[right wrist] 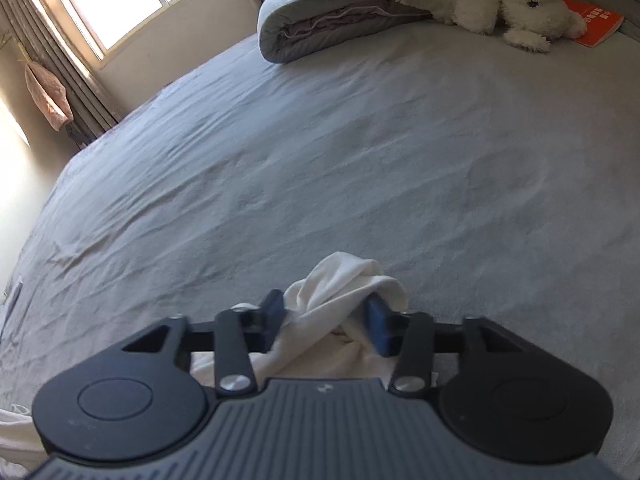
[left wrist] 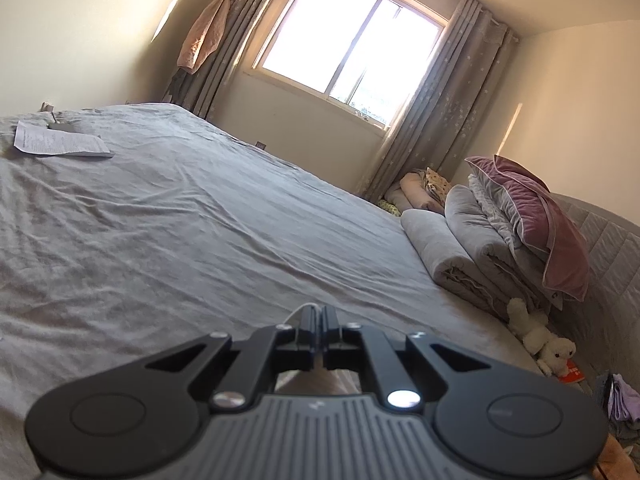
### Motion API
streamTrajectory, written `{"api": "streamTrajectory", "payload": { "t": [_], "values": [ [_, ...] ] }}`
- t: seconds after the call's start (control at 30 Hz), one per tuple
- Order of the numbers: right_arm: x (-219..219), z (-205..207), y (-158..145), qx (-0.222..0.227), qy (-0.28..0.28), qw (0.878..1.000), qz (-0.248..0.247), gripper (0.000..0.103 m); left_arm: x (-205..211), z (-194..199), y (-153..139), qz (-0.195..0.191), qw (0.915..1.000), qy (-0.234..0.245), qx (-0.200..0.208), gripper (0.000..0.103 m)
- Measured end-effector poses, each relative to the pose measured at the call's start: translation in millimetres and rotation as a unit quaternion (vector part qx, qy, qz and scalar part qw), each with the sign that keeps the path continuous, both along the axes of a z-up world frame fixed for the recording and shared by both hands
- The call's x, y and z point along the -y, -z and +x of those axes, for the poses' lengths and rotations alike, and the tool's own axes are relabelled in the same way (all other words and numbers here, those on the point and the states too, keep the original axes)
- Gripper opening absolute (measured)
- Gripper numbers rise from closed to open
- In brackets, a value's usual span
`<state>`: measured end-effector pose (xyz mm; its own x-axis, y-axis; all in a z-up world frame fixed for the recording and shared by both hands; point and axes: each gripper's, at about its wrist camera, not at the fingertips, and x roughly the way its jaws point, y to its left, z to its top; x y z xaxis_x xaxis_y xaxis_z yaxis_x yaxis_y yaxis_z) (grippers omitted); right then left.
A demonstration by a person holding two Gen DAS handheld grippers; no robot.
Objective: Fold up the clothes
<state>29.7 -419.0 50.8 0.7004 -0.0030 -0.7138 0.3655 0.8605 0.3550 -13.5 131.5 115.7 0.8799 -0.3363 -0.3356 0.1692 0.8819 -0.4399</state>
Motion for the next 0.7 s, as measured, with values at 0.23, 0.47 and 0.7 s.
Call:
{"api": "streamTrajectory", "payload": {
  "t": [0.23,0.47,0.7],
  "values": [
    [-8,-37,-58,0.132,0.029,0.990,-0.037,0.007,-15,-3,-5,-0.034,0.9988,-0.025,0.024,0.003],
    [-12,-100,-115,0.279,0.070,0.954,-0.084,0.007,-23,-23,-27,-0.065,0.9895,-0.052,0.119,0.003],
    [-24,-142,-150,0.388,0.072,0.904,-0.162,0.007,-25,-40,-51,-0.065,0.9745,-0.061,0.206,0.003]
  ]
}}
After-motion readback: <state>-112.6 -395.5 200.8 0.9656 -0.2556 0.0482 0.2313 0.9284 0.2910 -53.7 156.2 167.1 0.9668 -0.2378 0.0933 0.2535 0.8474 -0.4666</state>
